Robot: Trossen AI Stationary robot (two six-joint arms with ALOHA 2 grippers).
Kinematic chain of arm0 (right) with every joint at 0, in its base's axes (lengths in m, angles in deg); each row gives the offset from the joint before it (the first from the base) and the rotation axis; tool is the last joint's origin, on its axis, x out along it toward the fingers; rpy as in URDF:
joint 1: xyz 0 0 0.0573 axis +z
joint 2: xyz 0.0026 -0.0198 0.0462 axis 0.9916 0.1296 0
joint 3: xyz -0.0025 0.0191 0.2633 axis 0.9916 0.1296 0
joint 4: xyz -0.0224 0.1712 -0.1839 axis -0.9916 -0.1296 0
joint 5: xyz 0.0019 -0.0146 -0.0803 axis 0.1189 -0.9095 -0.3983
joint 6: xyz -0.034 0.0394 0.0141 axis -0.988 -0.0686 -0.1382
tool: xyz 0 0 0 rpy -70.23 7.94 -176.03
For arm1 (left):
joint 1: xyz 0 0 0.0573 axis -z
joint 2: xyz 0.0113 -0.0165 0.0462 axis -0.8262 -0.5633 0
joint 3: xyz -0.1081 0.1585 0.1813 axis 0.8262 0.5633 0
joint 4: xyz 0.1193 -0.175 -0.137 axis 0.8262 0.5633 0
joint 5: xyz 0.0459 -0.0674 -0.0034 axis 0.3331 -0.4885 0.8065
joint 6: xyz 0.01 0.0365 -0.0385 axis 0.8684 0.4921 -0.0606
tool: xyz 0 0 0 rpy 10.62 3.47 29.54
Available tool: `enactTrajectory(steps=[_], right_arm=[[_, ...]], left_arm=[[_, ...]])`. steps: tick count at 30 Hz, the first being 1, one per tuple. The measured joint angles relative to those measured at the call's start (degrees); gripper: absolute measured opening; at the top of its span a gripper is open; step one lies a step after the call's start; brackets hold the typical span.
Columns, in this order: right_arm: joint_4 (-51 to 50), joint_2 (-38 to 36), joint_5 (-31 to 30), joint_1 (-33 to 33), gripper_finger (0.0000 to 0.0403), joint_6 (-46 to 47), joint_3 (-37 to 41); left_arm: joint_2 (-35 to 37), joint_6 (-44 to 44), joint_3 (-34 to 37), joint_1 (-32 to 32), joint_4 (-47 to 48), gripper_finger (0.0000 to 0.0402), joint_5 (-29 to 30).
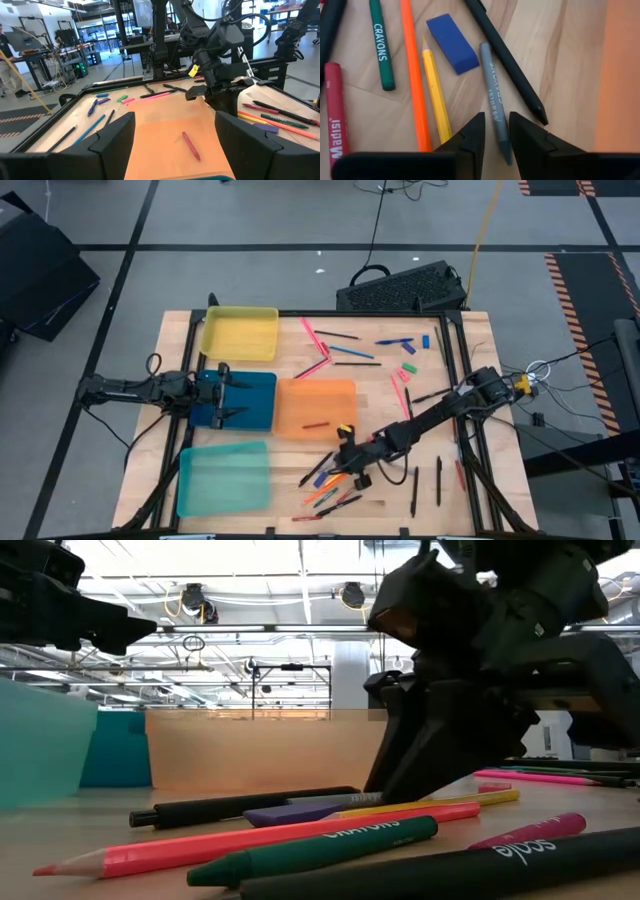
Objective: Sort crayons/erasers/pens/pencils in bins
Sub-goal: Put the gray crayon into the orange bin
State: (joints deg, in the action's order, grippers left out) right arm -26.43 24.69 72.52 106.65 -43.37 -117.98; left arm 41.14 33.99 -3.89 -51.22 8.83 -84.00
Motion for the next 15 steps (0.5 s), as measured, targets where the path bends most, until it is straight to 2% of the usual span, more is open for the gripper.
enactTrajectory(steps=[4,15], right_arm=[[3.1,0.0,0.0,0.0,0.0066,-1.6,2.0],[2.8,-0.2,0.0,0.2,0.0020,-1.5,2.3]], left_arm=[[0.0,0.0,0.0,0.0,0.0,0.0274,0.0],[0.0,0.0,0.0,0.0,0.0,0.0274,0.0]])
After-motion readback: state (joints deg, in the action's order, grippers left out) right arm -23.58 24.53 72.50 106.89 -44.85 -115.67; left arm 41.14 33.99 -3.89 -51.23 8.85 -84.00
